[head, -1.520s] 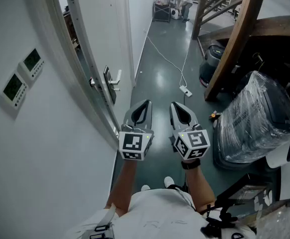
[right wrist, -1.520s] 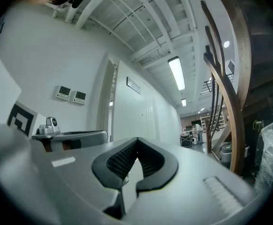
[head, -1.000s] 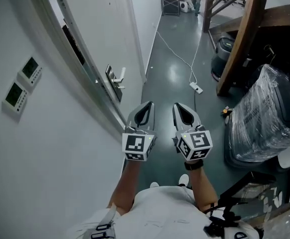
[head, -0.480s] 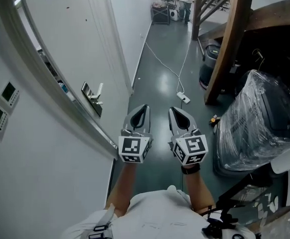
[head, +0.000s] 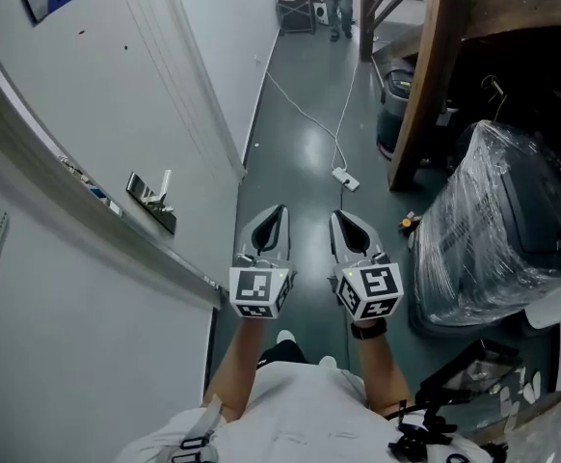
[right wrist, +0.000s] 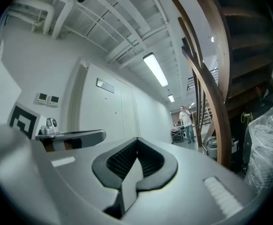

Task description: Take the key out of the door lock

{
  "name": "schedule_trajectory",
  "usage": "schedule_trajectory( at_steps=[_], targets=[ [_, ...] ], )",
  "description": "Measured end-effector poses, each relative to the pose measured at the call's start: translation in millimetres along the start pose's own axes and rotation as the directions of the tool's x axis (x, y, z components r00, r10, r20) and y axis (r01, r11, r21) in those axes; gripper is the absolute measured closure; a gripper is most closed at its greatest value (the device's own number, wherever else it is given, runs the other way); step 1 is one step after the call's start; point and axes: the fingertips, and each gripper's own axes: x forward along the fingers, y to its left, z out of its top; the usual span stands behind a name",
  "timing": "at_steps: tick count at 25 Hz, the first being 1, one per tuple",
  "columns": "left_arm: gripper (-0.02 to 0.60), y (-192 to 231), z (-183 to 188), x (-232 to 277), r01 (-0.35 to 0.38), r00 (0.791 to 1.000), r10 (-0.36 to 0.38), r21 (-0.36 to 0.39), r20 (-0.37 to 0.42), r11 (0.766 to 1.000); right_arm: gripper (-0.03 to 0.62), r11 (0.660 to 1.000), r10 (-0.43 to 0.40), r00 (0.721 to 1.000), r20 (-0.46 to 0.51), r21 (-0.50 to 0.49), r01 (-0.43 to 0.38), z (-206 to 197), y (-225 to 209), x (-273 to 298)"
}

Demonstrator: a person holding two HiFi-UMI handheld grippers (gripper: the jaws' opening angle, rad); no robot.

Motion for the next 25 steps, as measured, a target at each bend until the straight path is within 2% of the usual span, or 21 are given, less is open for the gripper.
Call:
schedule_trajectory(
  at_steps=[4,8,13,17,22,25],
  targets=[
    [0.58,21,-10,35,-0.015,1.0,0.015,-0.009,0.012,1.0,0.589,1.0,0.015,1.0,-0.01,-0.012,-0.015,-8,-11,37],
    [0.58,54,-23,95,-0.018,0.999,0.018,-0.007,0.035,1.0,0.589,0.999,0.028,0.999,-0.029,-0.038,-0.029,-14,-24,98],
    [0.58,104,-7,177,0.012,0.996,-0.014,0.021,0.09,1.0,0.589,0.998,-0.001,0.999,0.035,-0.057,0.003,17,-49,188],
    [0.58,144,-4,220,0.039,0.991,-0.04,0.008,0.124,0.999,0.589,0.997,-0.023,0.998,0.061,-0.071,0.028,25,-60,247],
    [0.58,189,-39,260,-0.004,0.996,0.006,-0.023,0.084,1.0,0.589,0.997,0.025,0.999,-0.027,-0.079,-0.027,-6,-64,315],
    [0.58,219,-54,283,-0.053,0.997,0.055,-0.036,0.059,0.998,0.589,0.993,0.08,0.996,-0.035,-0.087,-0.083,-8,-64,356]
  ],
)
